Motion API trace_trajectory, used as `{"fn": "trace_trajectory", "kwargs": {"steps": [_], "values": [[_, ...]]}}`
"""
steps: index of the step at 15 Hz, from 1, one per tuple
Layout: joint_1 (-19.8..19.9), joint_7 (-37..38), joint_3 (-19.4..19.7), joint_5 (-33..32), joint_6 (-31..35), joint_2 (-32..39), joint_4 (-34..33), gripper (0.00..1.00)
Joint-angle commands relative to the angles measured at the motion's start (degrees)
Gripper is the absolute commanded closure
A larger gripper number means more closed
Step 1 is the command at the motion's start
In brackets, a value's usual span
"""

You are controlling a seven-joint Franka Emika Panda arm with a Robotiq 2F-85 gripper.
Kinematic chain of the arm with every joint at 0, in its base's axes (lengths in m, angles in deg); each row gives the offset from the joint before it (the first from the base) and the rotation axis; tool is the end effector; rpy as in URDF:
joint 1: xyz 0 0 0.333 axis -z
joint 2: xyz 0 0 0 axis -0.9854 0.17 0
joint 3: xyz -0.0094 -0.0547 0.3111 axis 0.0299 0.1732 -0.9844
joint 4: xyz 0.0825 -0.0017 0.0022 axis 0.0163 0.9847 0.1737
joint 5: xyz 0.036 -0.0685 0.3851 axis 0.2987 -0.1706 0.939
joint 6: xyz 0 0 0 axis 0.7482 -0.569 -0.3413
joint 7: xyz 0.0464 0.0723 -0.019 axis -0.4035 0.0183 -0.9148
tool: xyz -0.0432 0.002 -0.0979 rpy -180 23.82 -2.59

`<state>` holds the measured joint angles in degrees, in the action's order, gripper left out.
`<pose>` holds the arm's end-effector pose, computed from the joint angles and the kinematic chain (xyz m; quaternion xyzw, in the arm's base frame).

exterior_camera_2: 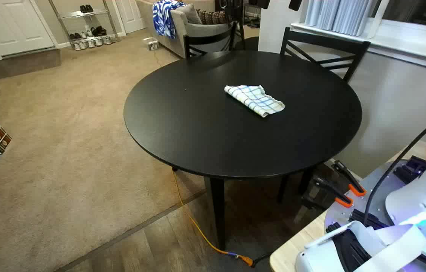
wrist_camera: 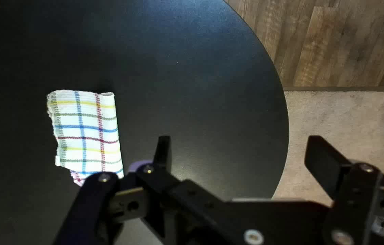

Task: Unfold the white towel.

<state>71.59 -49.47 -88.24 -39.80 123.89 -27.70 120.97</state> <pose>0.3535 0.1196 0.5427 -0.9929 -0.0205 -0.0791 0.0863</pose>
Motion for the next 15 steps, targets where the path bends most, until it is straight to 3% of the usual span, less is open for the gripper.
{"fn": "trace_trajectory", "kwargs": {"steps": [1, 9, 15], "values": [[0.4, -0.2, -0.3, 0.2, -0.2, 0.0, -0.1, 0.00], [0.6, 0.1, -0.5, 0.1, 0.0, 0.6, -0.2, 0.00], [2.1, -2.7, 1.4, -1.0, 7.4, 9.8, -2.6, 0.00]]}}
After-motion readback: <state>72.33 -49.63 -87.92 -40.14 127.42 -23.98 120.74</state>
